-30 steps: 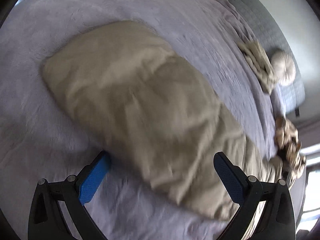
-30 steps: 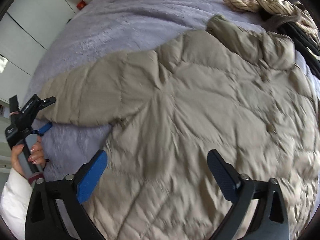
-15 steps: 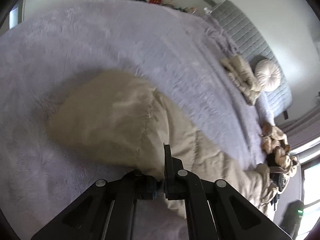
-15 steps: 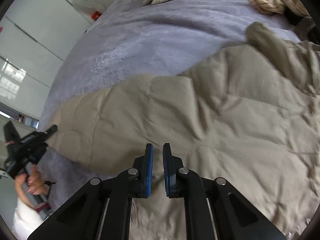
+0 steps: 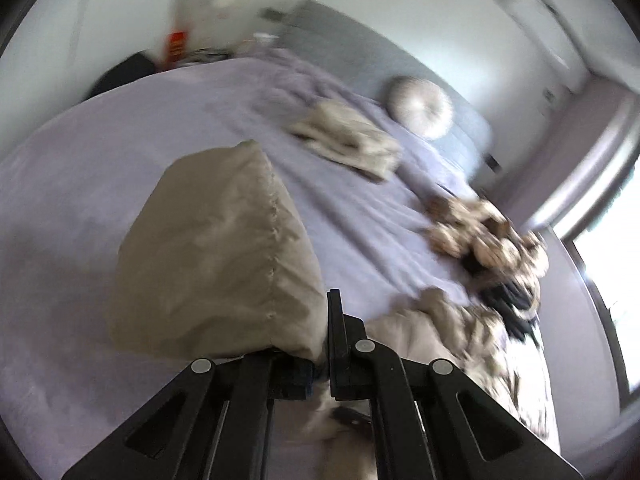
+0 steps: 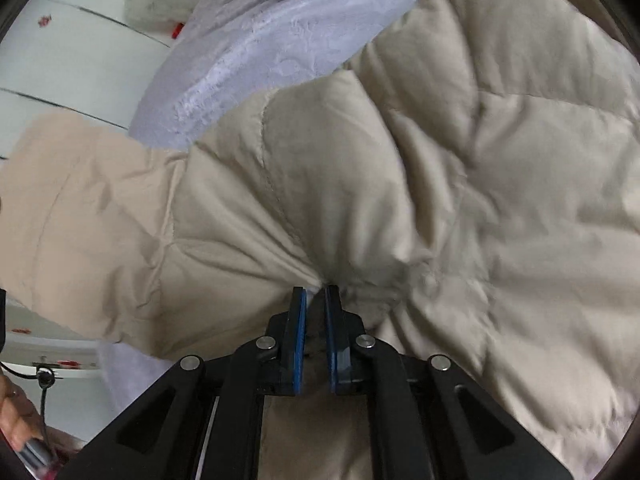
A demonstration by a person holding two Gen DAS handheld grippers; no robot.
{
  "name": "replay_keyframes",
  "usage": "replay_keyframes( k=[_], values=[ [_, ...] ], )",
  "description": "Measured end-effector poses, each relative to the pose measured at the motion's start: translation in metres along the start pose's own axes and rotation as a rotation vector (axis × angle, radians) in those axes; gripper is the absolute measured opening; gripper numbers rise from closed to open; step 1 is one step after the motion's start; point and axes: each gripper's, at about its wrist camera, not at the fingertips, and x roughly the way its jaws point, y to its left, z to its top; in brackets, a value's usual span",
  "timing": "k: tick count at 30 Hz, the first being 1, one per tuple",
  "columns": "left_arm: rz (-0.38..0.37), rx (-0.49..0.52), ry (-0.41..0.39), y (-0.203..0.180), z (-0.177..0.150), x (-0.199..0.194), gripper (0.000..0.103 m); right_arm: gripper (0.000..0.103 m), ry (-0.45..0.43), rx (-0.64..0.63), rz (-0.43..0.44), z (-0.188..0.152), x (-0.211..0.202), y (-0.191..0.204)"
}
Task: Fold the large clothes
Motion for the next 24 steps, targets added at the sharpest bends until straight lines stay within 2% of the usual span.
replay_keyframes(
  k=[2, 6, 9, 12, 15, 18, 20, 23, 24],
  values=[
    [-0.052, 0.079, 0.026, -0.044, -0.005, 0.011, 0.006, 0.009, -0.023, 0.016, 0.021, -0.002, -0.018, -0.008],
    [-0.111, 0.206, 0.105, -0.124, -0.031, 0.045, 0.006, 0.009, -0.114, 0.048, 0.011, -0.009, -0.071, -0.037],
    [-0.146, 0.277, 0.181, -0.174, -0.062, 0.078, 0.006, 0.009, -0.180, 0.086, -0.049, -0.017, -0.117, -0.076],
    [-0.160, 0.375, 0.308, -0.221, -0.105, 0.124, 0.006, 0.009, -0.223, 0.144, -0.129, -0.025, -0.157, -0.123],
    [-0.098, 0.503, 0.393, -0.258, -0.154, 0.163, 0.006, 0.009, -0.241, 0.196, -0.199, -0.041, -0.187, -0.173],
    [-0.014, 0.610, 0.443, -0.272, -0.190, 0.183, 0.006, 0.009, -0.240, 0.240, -0.222, -0.050, -0.202, -0.204],
    [0.033, 0.657, 0.452, -0.274, -0.204, 0.188, 0.006, 0.009, -0.240, 0.259, -0.225, -0.054, -0.206, -0.218],
    [0.056, 0.668, 0.447, -0.269, -0.209, 0.182, 0.007, 0.009, -0.246, 0.284, -0.210, -0.053, -0.210, -0.232],
    [0.066, 0.672, 0.442, -0.269, -0.209, 0.180, 0.020, 0.011, -0.247, 0.288, -0.203, -0.052, -0.208, -0.237]
  ],
)
